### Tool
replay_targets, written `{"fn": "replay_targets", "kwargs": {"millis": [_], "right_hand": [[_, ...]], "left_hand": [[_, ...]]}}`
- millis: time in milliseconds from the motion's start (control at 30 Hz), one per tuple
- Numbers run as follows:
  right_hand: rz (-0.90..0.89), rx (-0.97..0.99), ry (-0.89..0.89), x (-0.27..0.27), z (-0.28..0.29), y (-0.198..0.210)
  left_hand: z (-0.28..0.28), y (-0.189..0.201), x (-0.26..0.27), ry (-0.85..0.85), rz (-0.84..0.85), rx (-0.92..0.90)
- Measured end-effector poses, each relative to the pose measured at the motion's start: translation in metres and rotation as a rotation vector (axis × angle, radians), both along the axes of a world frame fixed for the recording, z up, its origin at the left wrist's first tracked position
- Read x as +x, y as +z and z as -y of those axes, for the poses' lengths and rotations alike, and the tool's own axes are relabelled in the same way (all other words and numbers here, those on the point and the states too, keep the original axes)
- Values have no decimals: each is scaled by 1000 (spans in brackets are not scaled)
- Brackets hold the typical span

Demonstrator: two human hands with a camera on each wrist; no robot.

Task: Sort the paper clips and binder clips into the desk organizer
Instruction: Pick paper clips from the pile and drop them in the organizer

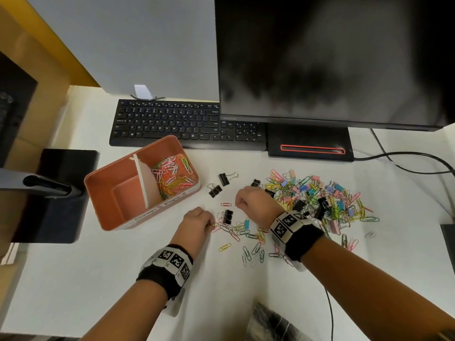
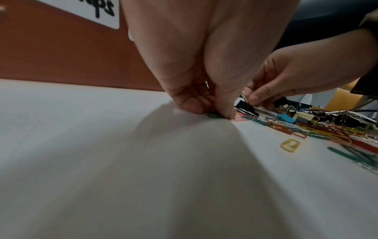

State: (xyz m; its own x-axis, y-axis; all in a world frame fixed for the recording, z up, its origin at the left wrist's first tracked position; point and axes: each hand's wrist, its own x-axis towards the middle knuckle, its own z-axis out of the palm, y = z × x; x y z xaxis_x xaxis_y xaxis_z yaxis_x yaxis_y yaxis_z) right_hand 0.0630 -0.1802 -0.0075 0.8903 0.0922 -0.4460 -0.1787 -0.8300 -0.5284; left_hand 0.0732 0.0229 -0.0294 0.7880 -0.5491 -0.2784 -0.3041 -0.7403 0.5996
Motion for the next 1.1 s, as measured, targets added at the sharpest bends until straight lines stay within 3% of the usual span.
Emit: {"fn": "replay_targets", "kwargs": {"millis": [100,233,433,500,633,800,900,1100], "right_hand": [[29,54,-56,12,-12,3],[-40,15,36,23,-21,3],[25,-30,91,18,-17,-2],[22,-27,97,15,-9,-2],[-8,38,28,3,5,10],[56,91,150,-41,9,32],[5,141,188,-71,3,22],[44,141,59,-77,1,-4]], "left_hand": [[-1,-2,-1,-14,17,12],[-1,0,1,-6,-31,20],[-5,11,7,133,-157,-109],[-4,11,3,111,-182,-98],[2,1,-4,30,-120,16],[7,-6,-4,34,-22,9],[8,-7,-5,0,15,22],[-1,-6,-7,-35,-34,-38]]}}
